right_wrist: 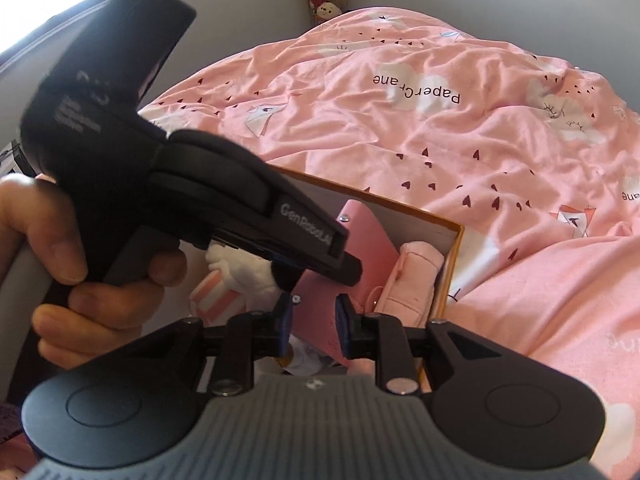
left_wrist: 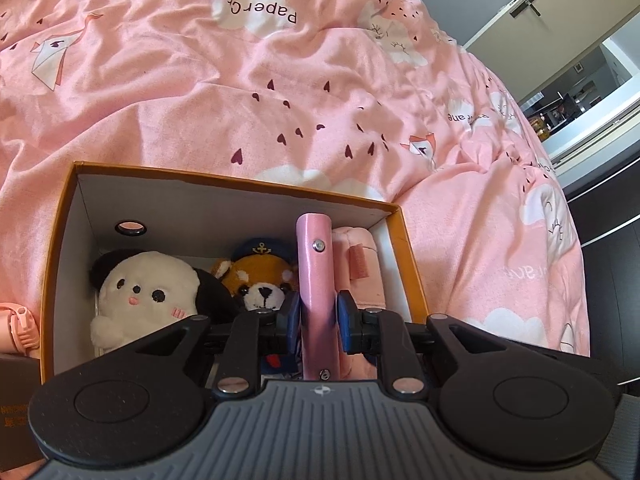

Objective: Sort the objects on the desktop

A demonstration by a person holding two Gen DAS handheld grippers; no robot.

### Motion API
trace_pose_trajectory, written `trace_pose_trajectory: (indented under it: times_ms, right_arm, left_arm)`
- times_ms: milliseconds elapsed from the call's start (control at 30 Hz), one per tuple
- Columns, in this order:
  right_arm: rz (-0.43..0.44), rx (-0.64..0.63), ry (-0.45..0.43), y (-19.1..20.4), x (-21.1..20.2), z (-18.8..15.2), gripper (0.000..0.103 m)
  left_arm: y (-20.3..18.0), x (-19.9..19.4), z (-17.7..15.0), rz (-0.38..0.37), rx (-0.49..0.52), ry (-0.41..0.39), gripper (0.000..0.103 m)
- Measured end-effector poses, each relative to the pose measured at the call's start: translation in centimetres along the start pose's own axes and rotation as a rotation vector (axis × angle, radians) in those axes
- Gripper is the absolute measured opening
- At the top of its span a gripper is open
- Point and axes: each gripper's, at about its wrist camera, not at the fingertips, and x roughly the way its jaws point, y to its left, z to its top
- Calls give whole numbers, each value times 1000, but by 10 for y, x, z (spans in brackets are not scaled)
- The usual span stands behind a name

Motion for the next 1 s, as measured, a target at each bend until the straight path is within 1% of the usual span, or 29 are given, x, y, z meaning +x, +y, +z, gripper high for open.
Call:
trace_pose_trajectory:
  times_ms: [33, 200, 233, 267, 333, 367, 433, 533, 667, 733, 900, 1000]
  right_arm:
    - [-4, 5, 2, 0, 3, 1, 37]
    - [-43, 49, 41, -2, 22, 6, 39]
    - [-44, 64, 47, -2, 24, 6, 37]
    - [-49, 79, 51, -4, 25, 6, 36]
    - [-62, 82, 48, -5, 23, 5, 32]
    - [-71, 80, 45, -5, 21, 5, 30]
    - [-88, 80, 41, -7, 17, 4, 26]
    - [-113, 77, 34, -12, 12, 5, 21]
    - [-129, 51, 42, -12, 11, 2, 21]
    - [-138, 32, 44, -10, 11, 1, 20]
    - [-135, 76, 43, -18, 8, 1, 19]
    - [-125, 90, 47, -20, 9, 3, 19]
  left_arm:
    - [-1, 0, 0, -2, 4, 2, 21]
    - [1, 1, 2, -17, -3, 16, 22]
    - [3, 0, 3, -29, -9, 19, 22]
    - [5, -3, 2, -41, -12, 11, 24]
    - [10, -12, -1, -50, -7, -18, 36]
    - [11, -16, -3, -54, 4, -32, 38]
    - [14, -23, -8, -46, 41, -43, 38]
    - [14, -23, -15, -5, 113, -41, 38]
    - [7, -26, -25, 33, 231, -78, 38]
    - [3, -30, -28, 39, 287, -94, 38]
    - [-2, -36, -41, 74, 429, -79, 38]
    - [-12, -28, -52, 96, 519, -60, 38]
